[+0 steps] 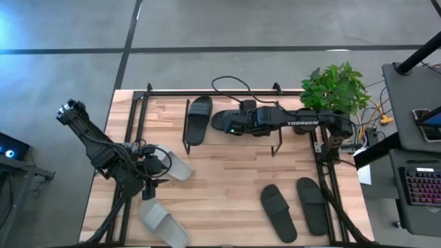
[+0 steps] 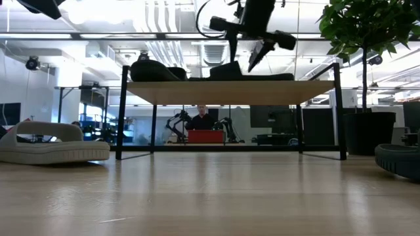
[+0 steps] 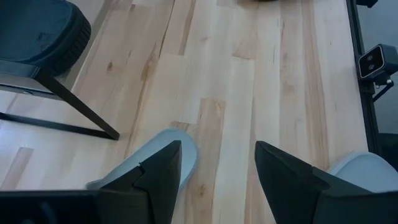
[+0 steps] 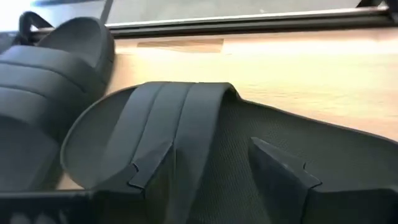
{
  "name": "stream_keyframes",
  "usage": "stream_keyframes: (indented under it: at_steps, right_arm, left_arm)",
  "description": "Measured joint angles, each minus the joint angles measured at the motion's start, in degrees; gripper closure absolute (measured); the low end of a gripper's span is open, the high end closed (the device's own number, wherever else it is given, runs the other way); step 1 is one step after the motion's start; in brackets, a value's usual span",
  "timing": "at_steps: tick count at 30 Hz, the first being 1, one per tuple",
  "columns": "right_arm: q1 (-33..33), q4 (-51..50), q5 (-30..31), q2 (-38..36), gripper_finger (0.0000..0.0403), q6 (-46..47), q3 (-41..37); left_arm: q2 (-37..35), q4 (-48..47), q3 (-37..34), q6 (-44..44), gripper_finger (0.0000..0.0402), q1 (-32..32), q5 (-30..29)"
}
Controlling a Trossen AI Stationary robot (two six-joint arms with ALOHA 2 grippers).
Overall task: Pick and place slides into the shelf
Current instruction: Put the black slipper on the shelf
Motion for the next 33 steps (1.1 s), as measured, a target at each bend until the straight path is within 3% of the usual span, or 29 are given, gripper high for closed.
stream_keyframes:
  at_steps: [11,15,19,25,33]
  right_arm:
    - [0.26,-0.8,-0.13,-5.51,0.0234,-9.98,-0.02]
    - [0.26,-5.01,-4.6,-6.65,0.0262,-11.3,-0.02]
    - [0.73,-7.3,-10.55,-5.09,0.0302,-13.67,-0.09]
    - [1.05,-8.38,-13.52,-1.42,0.0359,-16.87,-0.15]
    - [1.03,-2.54,-13.75,0.45,0.0384,-18.95,-0.17]
  left_arm:
    - [-0.02,-0.24,-0.04,-0.04,0.0212,0.0,0.0]
    - [-0.02,-0.24,-0.04,-0.04,0.0212,0.0,0.0]
    - [-0.02,-0.26,-0.37,-0.02,0.0212,0.0,-0.37]
    - [-0.02,-0.26,-0.44,-0.04,0.0212,0.01,-1.32]
    - [-0.02,-0.27,-0.48,-0.12,0.0212,0.01,-1.37]
